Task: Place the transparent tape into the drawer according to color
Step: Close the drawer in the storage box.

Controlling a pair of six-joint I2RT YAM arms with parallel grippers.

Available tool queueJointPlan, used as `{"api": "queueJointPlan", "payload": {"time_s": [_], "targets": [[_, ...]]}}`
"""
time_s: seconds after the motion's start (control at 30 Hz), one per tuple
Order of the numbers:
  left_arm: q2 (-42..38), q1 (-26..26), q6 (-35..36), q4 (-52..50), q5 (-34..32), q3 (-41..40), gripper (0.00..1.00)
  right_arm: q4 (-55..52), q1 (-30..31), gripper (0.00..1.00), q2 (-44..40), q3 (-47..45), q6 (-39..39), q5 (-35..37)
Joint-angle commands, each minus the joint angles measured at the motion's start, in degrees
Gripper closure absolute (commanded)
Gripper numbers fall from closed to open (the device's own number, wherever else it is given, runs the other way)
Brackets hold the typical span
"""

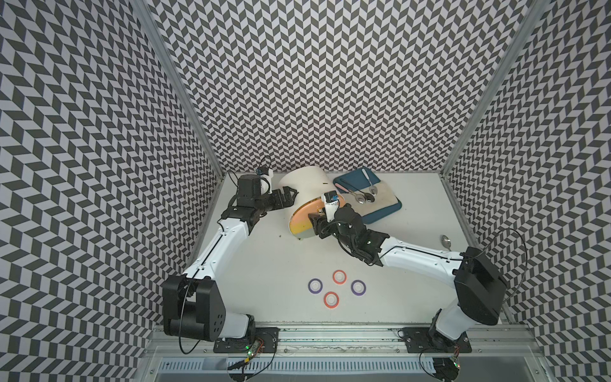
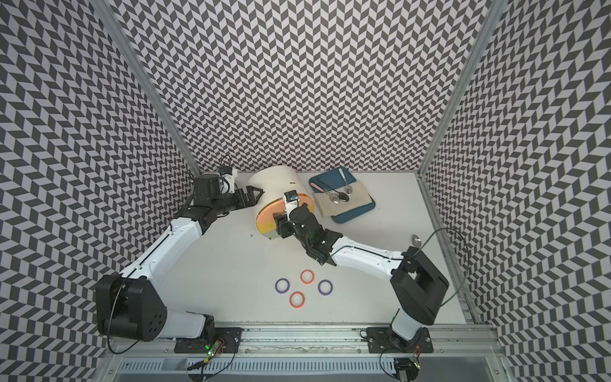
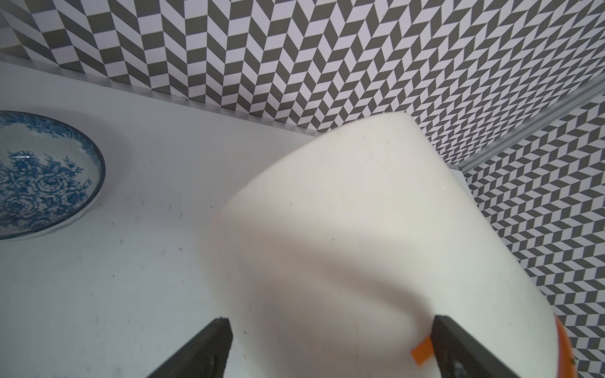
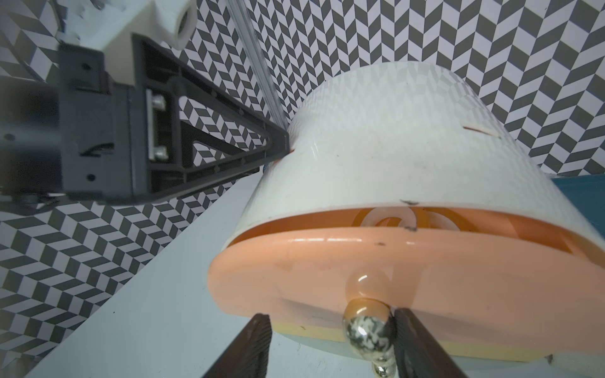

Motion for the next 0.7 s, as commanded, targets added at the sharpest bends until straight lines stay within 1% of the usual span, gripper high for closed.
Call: {"api": "queueJointPlan", "payload": {"time_s": [0.0,0.03,0.07,0.1,0.53,0.67], "targets": [[1.57,-0.10,2.23,-3.68,0.33,-0.16,0.00,4.96,1.42,0.38,1.34,1.85,-0.67,-1.58],[1.58,-0.12,2.23,-3.68,0.49,-0.21,0.00,5.27,1.34,0.38,1.68,1.95,-0.67,-1.58],[1.54,-0.12,2.23,-3.61,0.62,-0.29,0.00,5.45,1.33,0.38,1.95,2.04,-1.95,3.32],[1.42,-0.06,2.23,-3.51,0.79,-0.41,0.00,5.58,1.37,0.37,2.22,2.20,-2.25,4.21],[1.14,-0.15,2.85,-3.49,2.20,-0.41,0.00,6.78,1.37,0.37,4.81,3.78,-1.36,6.05],[1.14,-0.19,2.94,-3.42,2.46,-0.53,0.00,5.17,1.36,0.36,4.24,4.07,-0.50,6.09]]}}
